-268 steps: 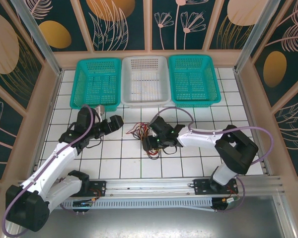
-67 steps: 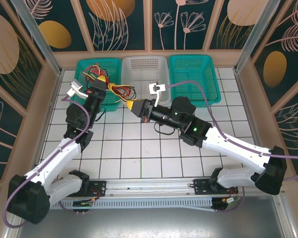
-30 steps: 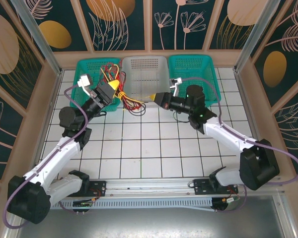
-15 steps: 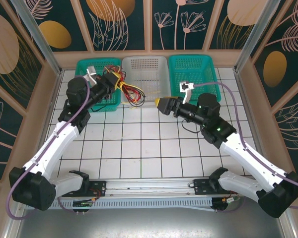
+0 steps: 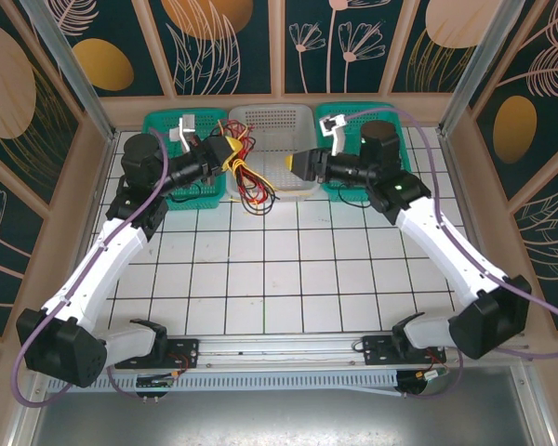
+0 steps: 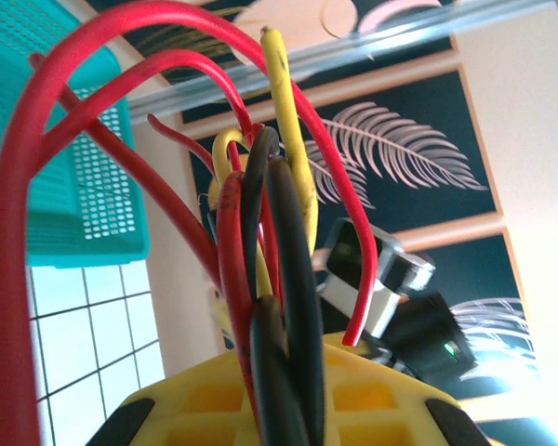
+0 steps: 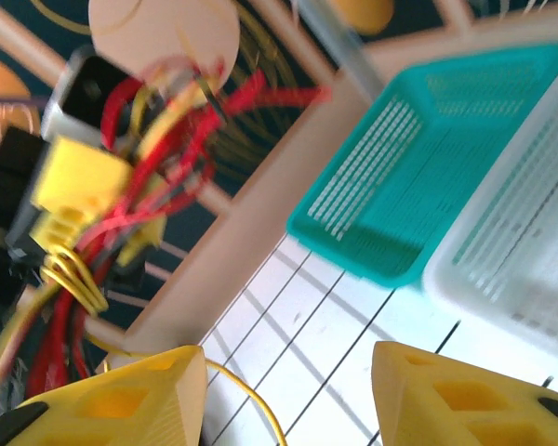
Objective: Untangle the cables
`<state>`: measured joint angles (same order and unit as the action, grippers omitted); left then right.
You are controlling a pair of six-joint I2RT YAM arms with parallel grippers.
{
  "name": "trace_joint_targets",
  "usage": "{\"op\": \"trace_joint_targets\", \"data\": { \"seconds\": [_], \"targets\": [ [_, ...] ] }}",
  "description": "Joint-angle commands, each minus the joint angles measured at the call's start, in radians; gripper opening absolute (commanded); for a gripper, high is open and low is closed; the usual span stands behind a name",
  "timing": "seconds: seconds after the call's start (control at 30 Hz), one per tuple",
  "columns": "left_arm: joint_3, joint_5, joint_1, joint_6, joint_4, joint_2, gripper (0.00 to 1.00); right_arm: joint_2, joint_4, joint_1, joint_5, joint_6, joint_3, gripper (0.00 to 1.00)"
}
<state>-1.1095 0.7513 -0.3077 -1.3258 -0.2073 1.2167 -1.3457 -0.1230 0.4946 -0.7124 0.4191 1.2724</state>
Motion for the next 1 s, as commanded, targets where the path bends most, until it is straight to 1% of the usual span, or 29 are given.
{"op": "trace_joint_targets", "data": {
  "seconds": [0.0,0.13,0.2,0.27,0.33,0.4,0.57,0.63,0.7,0.77,0.87,0.97],
  "targets": [
    [-0.03,0.089,0.002,-0.036,-0.166,-0.01,0.0,0.0,-0.006,0.008,-0.172,-0.005,0.011,0.51],
    [-0.048,0.113,0.002,-0.042,-0.198,0.0,0.0,0.013,0.021,0.01,-0.182,0.006,-0.035,0.57],
    [-0.055,0.118,0.002,-0.041,-0.202,0.001,0.0,0.004,0.015,0.014,-0.19,0.005,-0.044,0.57],
    [-0.055,0.122,0.002,-0.051,-0.22,0.0,0.0,-0.005,0.014,0.019,-0.199,0.007,-0.053,0.57],
    [-0.053,0.116,0.002,-0.05,-0.222,-0.001,0.0,-0.005,0.042,0.027,-0.212,0.025,-0.07,0.56],
    [-0.048,0.115,0.002,-0.054,-0.223,0.0,0.0,0.0,0.067,0.039,-0.211,0.04,-0.082,0.53],
    [-0.035,0.115,0.002,-0.047,-0.21,0.007,0.0,0.019,0.128,0.047,-0.232,0.084,-0.111,0.51],
    [-0.029,0.117,0.001,-0.052,-0.21,0.005,0.0,0.024,0.151,0.047,-0.24,0.098,-0.125,0.47],
    [-0.022,0.117,0.002,-0.055,-0.214,0.001,0.0,0.028,0.167,0.047,-0.237,0.105,-0.136,0.37],
    [-0.016,0.117,0.002,-0.059,-0.221,-0.003,0.0,0.033,0.179,0.047,-0.231,0.11,-0.147,0.29],
    [-0.005,0.117,0.002,-0.072,-0.236,-0.004,0.0,0.039,0.2,0.047,-0.225,0.122,-0.159,0.22],
    [0.015,0.114,0.002,-0.105,-0.279,-0.004,0.0,0.046,0.212,0.047,-0.223,0.127,-0.166,0.12]
  ]
}}
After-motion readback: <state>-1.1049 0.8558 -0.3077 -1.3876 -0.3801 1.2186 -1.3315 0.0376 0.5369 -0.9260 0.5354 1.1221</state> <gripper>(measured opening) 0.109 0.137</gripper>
